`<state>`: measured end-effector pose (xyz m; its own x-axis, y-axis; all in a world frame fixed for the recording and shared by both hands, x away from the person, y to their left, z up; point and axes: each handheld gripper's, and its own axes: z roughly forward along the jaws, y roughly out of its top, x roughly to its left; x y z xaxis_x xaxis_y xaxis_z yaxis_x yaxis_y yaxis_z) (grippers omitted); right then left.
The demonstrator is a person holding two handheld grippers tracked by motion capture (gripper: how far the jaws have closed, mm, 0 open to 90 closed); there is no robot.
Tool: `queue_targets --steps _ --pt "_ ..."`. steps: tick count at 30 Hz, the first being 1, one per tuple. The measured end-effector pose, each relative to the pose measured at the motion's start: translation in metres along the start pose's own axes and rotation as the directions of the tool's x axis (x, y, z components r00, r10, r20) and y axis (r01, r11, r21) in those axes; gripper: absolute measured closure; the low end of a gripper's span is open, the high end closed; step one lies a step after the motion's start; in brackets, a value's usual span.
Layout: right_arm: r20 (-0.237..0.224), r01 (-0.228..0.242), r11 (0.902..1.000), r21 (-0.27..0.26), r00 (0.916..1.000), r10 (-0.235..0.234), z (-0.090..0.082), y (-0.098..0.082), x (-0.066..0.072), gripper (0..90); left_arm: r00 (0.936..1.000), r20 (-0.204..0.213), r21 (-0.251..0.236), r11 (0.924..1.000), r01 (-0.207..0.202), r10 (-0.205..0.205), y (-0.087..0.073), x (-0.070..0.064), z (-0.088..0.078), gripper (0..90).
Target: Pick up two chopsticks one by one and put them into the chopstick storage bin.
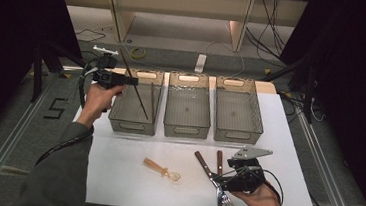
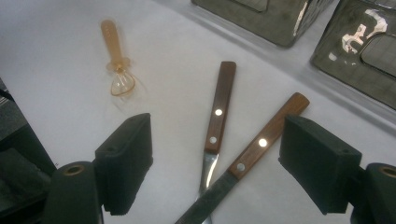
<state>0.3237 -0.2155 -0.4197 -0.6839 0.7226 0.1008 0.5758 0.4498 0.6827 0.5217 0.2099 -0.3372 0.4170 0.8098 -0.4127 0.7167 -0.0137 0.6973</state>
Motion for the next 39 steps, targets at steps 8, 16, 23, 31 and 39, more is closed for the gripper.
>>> queue_targets --steps 8,16,23,31,39 --pt "0.0 0.002 1.0 0.003 1.0 -0.002 0.0 0.0 0.0 26.2 0.9998 0.001 0.031 0.9994 0.017 -0.017 -0.004 0.003 0.009 83.9" --pt "-0.001 -0.001 1.0 0.002 1.0 0.001 -0.001 0.0 0.0 26.6 0.9997 0.003 0.072 0.9971 0.024 -0.024 -0.01 0.004 0.022 83.7" --pt "-0.006 -0.001 1.0 0.003 1.0 0.001 -0.001 0.001 0.001 26.6 0.9996 -0.004 0.099 0.9947 0.029 -0.029 -0.013 0.005 0.031 83.5" --pt "-0.005 0.007 1.0 -0.003 1.0 -0.007 -0.001 0.001 0.001 26.5 0.9993 -0.029 0.122 0.9922 0.026 -0.022 -0.017 0.004 0.041 78.0" --pt "-0.012 0.0 1.0 0.004 0.9999 0.0 -0.001 0.0 0.0 26.6 0.9962 -0.083 0.102 0.9942 0.035 -0.027 -0.016 0.004 0.036 62.4"
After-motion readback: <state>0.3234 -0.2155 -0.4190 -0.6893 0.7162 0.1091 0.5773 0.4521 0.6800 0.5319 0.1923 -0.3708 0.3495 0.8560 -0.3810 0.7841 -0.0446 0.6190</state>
